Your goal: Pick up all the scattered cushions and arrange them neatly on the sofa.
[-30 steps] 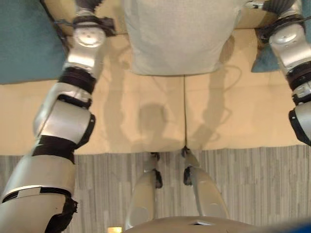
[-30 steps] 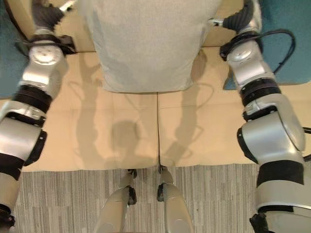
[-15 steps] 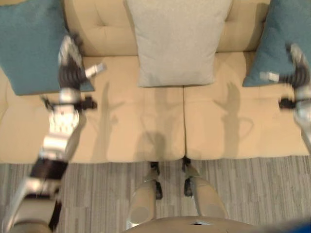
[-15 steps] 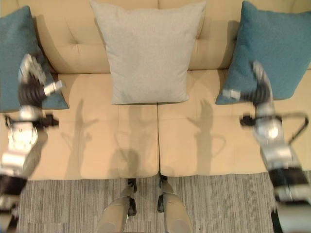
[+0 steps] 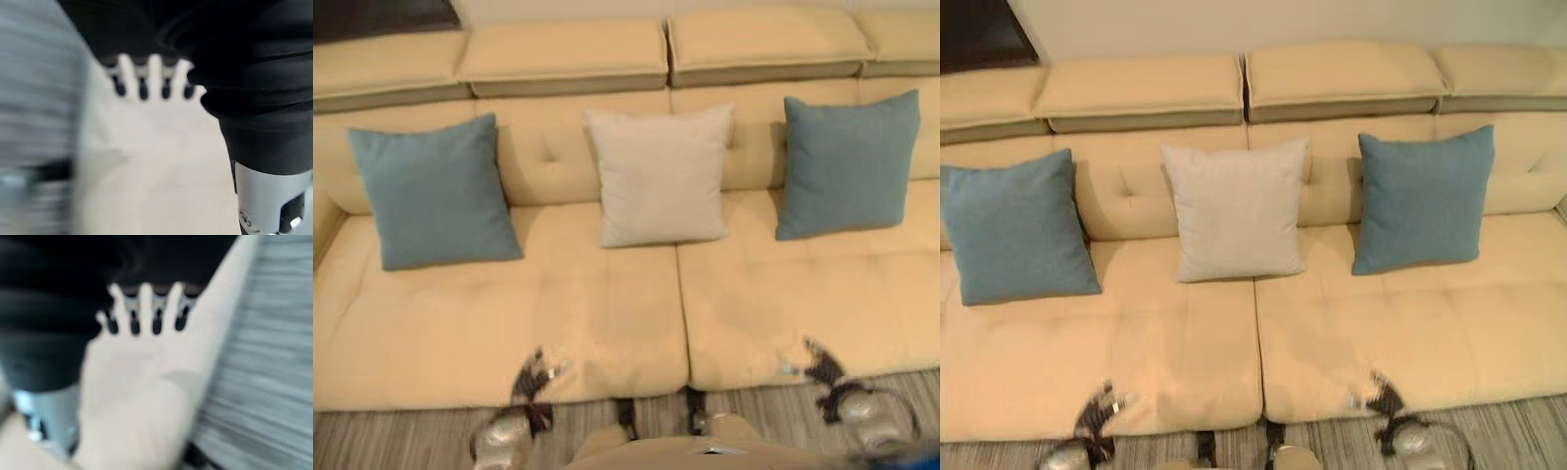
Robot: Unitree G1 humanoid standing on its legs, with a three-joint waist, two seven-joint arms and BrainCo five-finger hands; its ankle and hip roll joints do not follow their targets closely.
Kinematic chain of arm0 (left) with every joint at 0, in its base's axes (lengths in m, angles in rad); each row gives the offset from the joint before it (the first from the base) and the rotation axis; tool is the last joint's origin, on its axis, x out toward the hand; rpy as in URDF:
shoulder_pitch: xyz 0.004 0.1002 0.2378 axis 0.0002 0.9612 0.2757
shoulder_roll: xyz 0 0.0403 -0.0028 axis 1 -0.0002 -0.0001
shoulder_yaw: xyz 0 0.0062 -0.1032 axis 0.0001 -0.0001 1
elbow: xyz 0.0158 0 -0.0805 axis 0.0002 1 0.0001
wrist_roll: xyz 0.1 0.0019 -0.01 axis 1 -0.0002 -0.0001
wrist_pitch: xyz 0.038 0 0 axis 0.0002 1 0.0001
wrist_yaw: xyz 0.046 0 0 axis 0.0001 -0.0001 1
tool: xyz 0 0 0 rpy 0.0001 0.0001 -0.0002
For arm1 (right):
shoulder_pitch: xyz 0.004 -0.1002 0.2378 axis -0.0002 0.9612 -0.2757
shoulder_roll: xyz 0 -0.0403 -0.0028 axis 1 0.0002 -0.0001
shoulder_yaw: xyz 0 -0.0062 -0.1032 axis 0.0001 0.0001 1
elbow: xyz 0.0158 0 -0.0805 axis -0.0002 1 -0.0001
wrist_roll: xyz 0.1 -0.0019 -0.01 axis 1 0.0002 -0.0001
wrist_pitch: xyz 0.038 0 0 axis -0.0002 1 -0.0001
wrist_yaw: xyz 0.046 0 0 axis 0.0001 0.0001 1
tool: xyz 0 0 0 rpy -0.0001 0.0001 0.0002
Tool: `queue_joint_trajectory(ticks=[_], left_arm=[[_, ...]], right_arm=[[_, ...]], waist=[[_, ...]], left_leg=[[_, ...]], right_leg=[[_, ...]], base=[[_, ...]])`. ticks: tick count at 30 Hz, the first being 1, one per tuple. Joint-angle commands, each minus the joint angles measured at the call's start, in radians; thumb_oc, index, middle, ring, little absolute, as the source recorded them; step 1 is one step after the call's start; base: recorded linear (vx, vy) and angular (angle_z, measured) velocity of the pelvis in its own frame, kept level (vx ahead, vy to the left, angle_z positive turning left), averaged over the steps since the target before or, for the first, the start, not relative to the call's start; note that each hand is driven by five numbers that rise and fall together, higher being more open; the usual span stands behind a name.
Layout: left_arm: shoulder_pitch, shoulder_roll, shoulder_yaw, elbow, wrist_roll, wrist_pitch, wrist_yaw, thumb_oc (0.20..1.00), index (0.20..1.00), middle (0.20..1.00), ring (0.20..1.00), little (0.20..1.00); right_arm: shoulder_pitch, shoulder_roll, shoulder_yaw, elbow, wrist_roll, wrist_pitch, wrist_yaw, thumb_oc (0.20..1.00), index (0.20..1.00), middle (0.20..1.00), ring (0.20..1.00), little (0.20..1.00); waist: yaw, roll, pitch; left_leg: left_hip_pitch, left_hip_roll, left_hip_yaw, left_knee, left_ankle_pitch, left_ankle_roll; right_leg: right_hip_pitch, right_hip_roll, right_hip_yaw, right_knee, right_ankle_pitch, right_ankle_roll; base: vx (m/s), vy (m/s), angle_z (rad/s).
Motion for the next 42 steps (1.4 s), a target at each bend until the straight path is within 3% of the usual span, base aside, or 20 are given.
queue_joint_trajectory(ticks=[1, 7, 11, 12, 16, 18, 21, 25, 27, 28, 32, 36, 38, 42], left_arm=[[-0.086, 0.039, 0.025, 0.070, 0.119, 0.012, 0.017, 1.000, 1.000, 1.000, 1.000, 1.000], [-0.092, 0.031, 0.038, 0.221, 0.198, 0.049, 0.006, 1.000, 1.000, 1.000, 1.000, 1.000], [-0.114, 0.038, 0.039, 0.238, 0.198, 0.057, 0.004, 1.000, 1.000, 1.000, 1.000, 1.000], [-0.122, 0.028, 0.036, 0.249, 0.190, 0.059, -0.003, 1.000, 1.000, 1.000, 1.000, 1.000], [-0.123, 0.022, 0.038, 0.268, 0.195, 0.065, -0.016, 1.000, 1.000, 1.000, 1.000, 1.000], [-0.128, 0.017, 0.043, 0.265, 0.185, 0.070, -0.014, 1.000, 1.000, 1.000, 1.000, 1.000], [-0.139, 0.011, 0.028, 0.258, 0.194, 0.071, -0.010, 1.000, 1.000, 1.000, 1.000, 1.000], [-0.177, 0.016, 0.021, 0.243, 0.189, 0.066, 0.004, 1.000, 1.000, 1.000, 1.000, 1.000], [-0.182, 0.022, 0.017, 0.240, 0.194, 0.065, 0.006, 1.000, 1.000, 1.000, 1.000, 1.000], [-0.190, 0.032, 0.016, 0.236, 0.192, 0.064, 0.008, 1.000, 1.000, 1.000, 1.000, 1.000], [-0.187, 0.050, 0.013, 0.259, 0.219, 0.067, 0.014, 1.000, 1.000, 1.000, 1.000, 1.000], [-0.190, 0.057, 0.017, 0.269, 0.229, 0.067, 0.018, 1.000, 1.000, 1.000, 1.000, 1.000], [-0.267, 0.097, 0.031, 0.314, 0.216, 0.093, 0.013, 1.000, 1.000, 1.000, 1.000, 1.000], [-0.261, 0.088, 0.037, 0.324, 0.211, 0.096, 0.006, 1.000, 1.000, 1.000, 1.000, 1.000]], right_arm=[[-0.031, -0.019, 0.006, 0.031, -0.041, 0.008, -0.018, 1.000, 1.000, 1.000, 1.000, 1.000], [0.007, 0.032, -0.009, 0.154, -0.030, 0.024, -0.011, 1.000, 1.000, 1.000, 1.000, 1.000], [0.023, 0.043, -0.029, 0.186, -0.002, 0.034, -0.016, 1.000, 1.000, 1.000, 1.000, 1.000], [0.010, 0.037, -0.029, 0.196, 0.008, 0.042, -0.013, 1.000, 1.000, 1.000, 1.000, 1.000], [0.012, 0.035, -0.041, 0.195, 0.013, 0.047, -0.007, 1.000, 1.000, 1.000, 1.000, 1.000], [0.016, 0.045, -0.044, 0.192, 0.025, 0.056, 0.002, 1.000, 1.000, 1.000, 1.000, 1.000], [0.002, 0.054, -0.043, 0.207, 0.021, 0.065, 0.003, 1.000, 1.000, 1.000, 1.000, 1.000], [-0.045, 0.084, -0.015, 0.205, 0.005, 0.073, -0.003, 1.000, 1.000, 1.000, 1.000, 1.000], [-0.054, 0.087, -0.007, 0.211, -0.002, 0.077, -0.005, 1.000, 1.000, 1.000, 1.000, 1.000], [-0.065, 0.092, -0.006, 0.211, 0.003, 0.077, -0.006, 1.000, 1.000, 1.000, 1.000, 1.000], [-0.070, 0.102, 0.006, 0.228, -0.008, 0.074, 0.000, 1.000, 1.000, 1.000, 1.000, 1.000], [-0.063, 0.111, 0.004, 0.231, -0.003, 0.073, 0.001, 1.000, 1.000, 1.000, 1.000, 1.000], [-0.067, 0.105, 0.029, 0.234, -0.013, 0.078, 0.012, 1.000, 1.000, 1.000, 1.000, 1.000], [-0.065, 0.102, 0.041, 0.258, -0.032, 0.088, 0.012, 1.000, 1.000, 1.000, 1.000, 1.000]], waist=[[-0.001, -0.053, -0.011], [-0.011, -0.061, -0.004], [-0.015, -0.084, 0.013], [-0.010, -0.109, 0.031], [-0.021, -0.115, 0.017], [-0.044, -0.090, 0.004], [-0.053, -0.079, 0.003], [-0.038, -0.088, 0.025], [-0.033, -0.085, 0.031], [-0.033, -0.080, 0.045], [0.001, -0.061, 0.034], [0.017, -0.080, 0.009], [-0.008, -0.093, -0.031], [-0.017, -0.097, -0.048]], left_leg=[[0.088, 0.008, 0.014, 0.006, 0.004, -0.061], [0.141, 0.029, 0.019, 0.006, 0.008, -0.070], [0.085, 0.053, 0.011, 0.074, 0.037, -0.086], [0.063, 0.025, -0.033, 0.246, -0.053, -0.068], [0.104, -0.011, -0.043, 0.286, -0.094, -0.059], [0.177, -0.021, -0.034, 0.189, -0.125, -0.044], [0.201, -0.038, -0.016, 0.092, -0.137, -0.030], [0.194, -0.081, -0.010, 0.006, -0.110, -0.004], [0.186, -0.076, -0.011, 0.006, -0.103, 0.002], [0.174, -0.067, -0.013, 0.006, -0.090, 0.010], [0.132, -0.043, 0.002, 0.006, -0.064, 0.026], [0.116, -0.042, 0.013, 0.006, -0.053, 0.004], [0.126, -0.030, 0.047, 0.006, -0.057, -0.012], [0.132, -0.017, 0.057, 0.006, -0.051, -0.023]], right_leg=[[0.074, -0.058, -0.023, 0.007, -0.003, 0.127], [0.127, -0.034, -0.018, 0.013, -0.029, 0.108], [0.122, -0.023, -0.030, 0.007, -0.038, 0.095], [0.109, -0.036, -0.022, 0.014, -0.022, 0.087], [0.093, -0.045, -0.020, 0.020, -0.002, 0.090], [0.051, -0.044, -0.018, 0.038, 0.017, 0.107], [0.017, -0.058, -0.016, 0.049, 0.049, 0.126], [-0.056, -0.095, -0.014, 0.035, 0.156, 0.186], [-0.071, -0.102, -0.007, 0.047, 0.149, 0.190], [-0.075, -0.096, 0.029, 0.120, 0.105, 0.179], [-0.015, -0.103, 0.001, 0.303, -0.025, 0.141], [0.057, -0.109, -0.033, 0.188, -0.021, 0.146], [0.091, -0.089, -0.018, 0.080, -0.015, 0.149], [0.121, -0.077, -0.019, 0.031, -0.007, 0.146]], base=[[0.00, 0.000, 0.00], [-0.01, -0.053, 0.00], [-0.19, -0.097, 0.17], [-0.23, -0.038, 0.30], [-0.13, 0.054, 0.09], [-0.15, 0.180, 0.19], [-0.16, 0.195, 0.08], [-0.24, 0.197, -0.14], [-0.21, 0.087, -0.46], [-0.21, 0.075, -0.47], [-0.21, 0.063, -0.17], [-0.04, -0.069, -0.13], [0.08, -0.082, -0.10], [0.02, -0.062, -0.23]])
